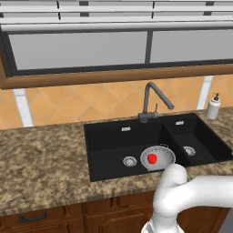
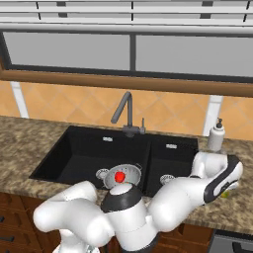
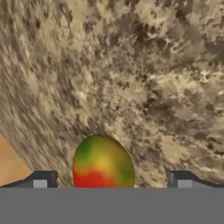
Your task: Put the colander in the sink, put the mango, apple in the colander, and turn on the sink faucet and pour water over the colander.
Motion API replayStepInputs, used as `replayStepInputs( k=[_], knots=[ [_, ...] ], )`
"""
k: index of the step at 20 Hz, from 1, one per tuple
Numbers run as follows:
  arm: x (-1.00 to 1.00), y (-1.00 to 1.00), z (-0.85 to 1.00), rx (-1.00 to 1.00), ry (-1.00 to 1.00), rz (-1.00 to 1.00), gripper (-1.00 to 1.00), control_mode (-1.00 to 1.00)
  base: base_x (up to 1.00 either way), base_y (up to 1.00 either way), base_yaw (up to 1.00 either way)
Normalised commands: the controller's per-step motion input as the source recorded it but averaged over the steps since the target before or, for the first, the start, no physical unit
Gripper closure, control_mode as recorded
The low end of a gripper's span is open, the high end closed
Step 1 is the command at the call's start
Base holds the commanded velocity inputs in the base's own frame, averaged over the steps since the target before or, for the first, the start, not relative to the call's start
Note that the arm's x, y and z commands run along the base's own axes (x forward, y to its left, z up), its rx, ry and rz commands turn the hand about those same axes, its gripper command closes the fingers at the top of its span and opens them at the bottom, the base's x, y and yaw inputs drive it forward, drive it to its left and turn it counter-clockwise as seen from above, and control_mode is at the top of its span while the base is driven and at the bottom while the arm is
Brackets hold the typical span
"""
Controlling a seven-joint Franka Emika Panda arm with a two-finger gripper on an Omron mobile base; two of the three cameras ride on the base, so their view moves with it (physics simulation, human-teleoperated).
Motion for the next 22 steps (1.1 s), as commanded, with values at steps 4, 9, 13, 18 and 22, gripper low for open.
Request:
replayStepInputs(
  k=[4,9,13,18,22],
  knots=[
    [0.3,-0.91,0.34,0.32,0.17,0.0,-1.0,-1.0,0.0,0.0,0.0],
    [0.34,-0.94,0.29,0.3,0.19,0.0,-1.0,-1.0,0.0,0.0,0.0],
    [0.51,-0.92,0.15,0.29,0.31,0.0,-1.0,-1.0,0.0,0.0,0.0],
    [0.67,-0.95,0.16,0.27,0.43,0.0,-1.0,-1.0,0.0,0.0,0.0],
    [0.72,-1.0,0.06,0.29,0.53,0.0,-1.0,-1.0,0.0,0.0,0.0]
  ],
)
